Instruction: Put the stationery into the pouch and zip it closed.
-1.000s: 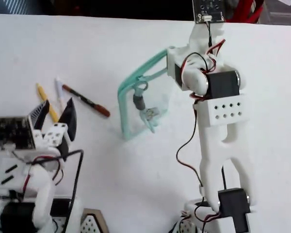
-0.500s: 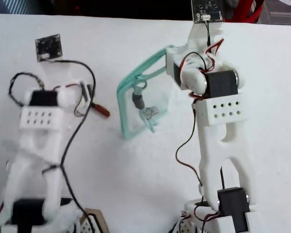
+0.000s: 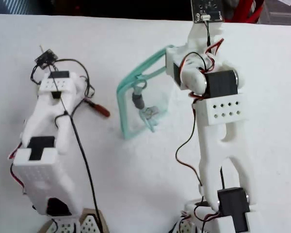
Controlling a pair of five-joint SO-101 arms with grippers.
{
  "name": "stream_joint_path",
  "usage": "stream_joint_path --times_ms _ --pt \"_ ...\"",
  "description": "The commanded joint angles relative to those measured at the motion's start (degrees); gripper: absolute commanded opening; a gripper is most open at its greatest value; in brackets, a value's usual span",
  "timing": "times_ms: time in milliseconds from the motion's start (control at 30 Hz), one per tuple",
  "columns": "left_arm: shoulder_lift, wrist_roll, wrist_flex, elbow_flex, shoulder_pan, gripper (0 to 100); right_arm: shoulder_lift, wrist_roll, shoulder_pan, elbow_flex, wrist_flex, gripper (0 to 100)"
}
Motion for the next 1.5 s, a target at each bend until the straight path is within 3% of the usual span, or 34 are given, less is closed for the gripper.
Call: stream_joint_path --times_ms 0,467,600,833,1000,1167,1300,1467 --pt "3.47 0.62 -0.35 -8.26 -0.57 21 -0.04 -0.18 -0.04 -0.18 -0.22 1.9" --pt "16.75 1.85 12.22 -23.03 -2.42 9 -0.04 -0.18 -0.04 -0.18 -0.13 1.9" --pt "16.75 -1.23 15.21 -26.29 -2.42 2 -0.04 -0.18 -0.04 -0.18 -0.13 1.9" --pt "16.31 -3.87 29.36 -41.49 0.48 2 -0.04 -0.18 -0.04 -0.18 -0.13 1.9" --pt "11.74 -10.81 42.64 -63.12 5.85 2 -0.04 -0.18 -0.04 -0.18 -0.13 1.9" --pt "4.53 -18.29 44.4 -82.11 9.63 2 -0.04 -0.18 -0.04 -0.18 -0.13 1.9" --pt "-2.95 -24.44 44.48 -86.86 13.93 2 -0.04 -0.18 -0.04 -0.18 -0.13 1.9" --pt "-12.09 -26.11 44.66 -86.68 18.33 2 -0.04 -0.18 0.04 -0.18 -0.13 1.9"
